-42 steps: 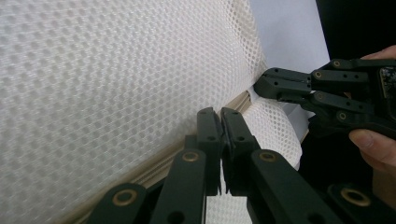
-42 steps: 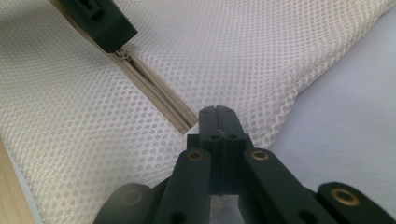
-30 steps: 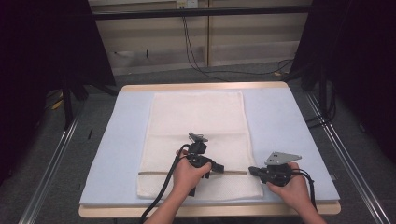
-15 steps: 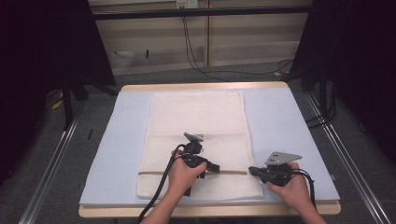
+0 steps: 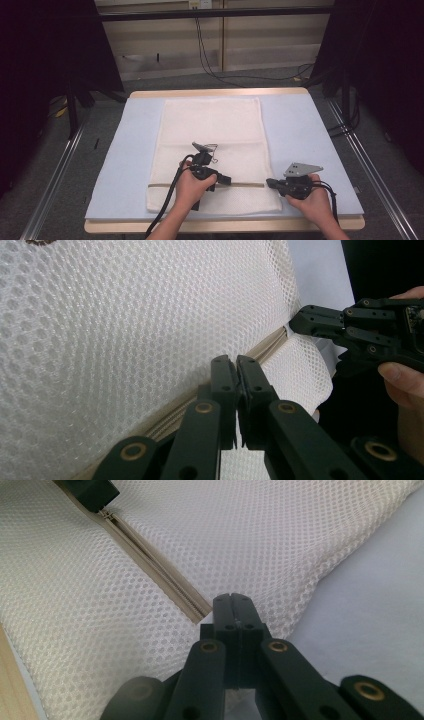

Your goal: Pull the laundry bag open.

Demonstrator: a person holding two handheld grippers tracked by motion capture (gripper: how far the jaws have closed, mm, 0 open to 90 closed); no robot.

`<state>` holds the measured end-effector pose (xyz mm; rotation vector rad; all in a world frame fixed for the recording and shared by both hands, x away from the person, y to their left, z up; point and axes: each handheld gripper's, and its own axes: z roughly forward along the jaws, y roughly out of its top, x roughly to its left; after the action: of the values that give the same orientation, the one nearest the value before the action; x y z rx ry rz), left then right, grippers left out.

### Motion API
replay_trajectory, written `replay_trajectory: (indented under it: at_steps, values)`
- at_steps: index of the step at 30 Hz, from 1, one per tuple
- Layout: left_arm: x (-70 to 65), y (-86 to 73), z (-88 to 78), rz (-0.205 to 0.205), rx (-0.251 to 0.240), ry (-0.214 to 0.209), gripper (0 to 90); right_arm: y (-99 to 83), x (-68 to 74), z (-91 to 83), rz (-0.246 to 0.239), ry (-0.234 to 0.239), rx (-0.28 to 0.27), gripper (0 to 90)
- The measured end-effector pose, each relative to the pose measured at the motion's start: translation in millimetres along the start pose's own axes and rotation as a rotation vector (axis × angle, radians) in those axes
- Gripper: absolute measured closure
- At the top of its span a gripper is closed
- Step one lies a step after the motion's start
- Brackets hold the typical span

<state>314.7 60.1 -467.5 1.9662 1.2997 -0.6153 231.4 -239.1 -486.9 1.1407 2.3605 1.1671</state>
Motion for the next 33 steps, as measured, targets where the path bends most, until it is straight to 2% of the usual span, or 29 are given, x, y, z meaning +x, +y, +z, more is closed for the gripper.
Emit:
replay_trajectory:
  at_steps: [4,10,12,16,18,19,22,27,33]
  values:
    - [1.8,0.3,-1.1,0.006,0.003,0.005,87.2,0.0,-0.1,0.0,0.001,0.001,0.0,90.0]
    - [5.3,-1.1,-7.2,-0.017,-0.009,0.013,87.2,0.0,-0.3,0.0,0.001,0.002,0.0,90.0]
    - [7.3,-1.5,-9.9,-0.01,-0.005,0.018,87.2,0.0,-0.5,0.0,0.001,0.003,0.0,90.0]
    - [9.1,-2.0,-13.1,-0.024,-0.011,0.012,87.2,-0.1,-0.2,0.0,0.001,0.001,0.0,90.0]
    - [11.2,-1.9,-15.6,-0.018,-0.004,0.008,87.2,0.0,-0.6,0.0,0.0,0.004,0.0,90.0]
    - [11.7,-2.3,-16.1,-0.018,-0.01,0.02,87.2,0.0,-0.6,0.0,0.0,0.004,0.0,90.0]
    - [13.7,-2.7,-17.9,-0.021,-0.006,0.004,87.2,0.0,-0.7,0.0,0.0,0.004,0.0,90.0]
    - [13.7,-3.5,-17.4,-0.028,-0.014,0.013,87.2,0.0,-0.5,0.0,0.0,0.003,0.0,90.0]
    - [14.7,-3.3,-18.3,-0.022,-0.007,0.002,87.2,0.0,-0.5,0.0,0.0,0.004,0.0,90.0]
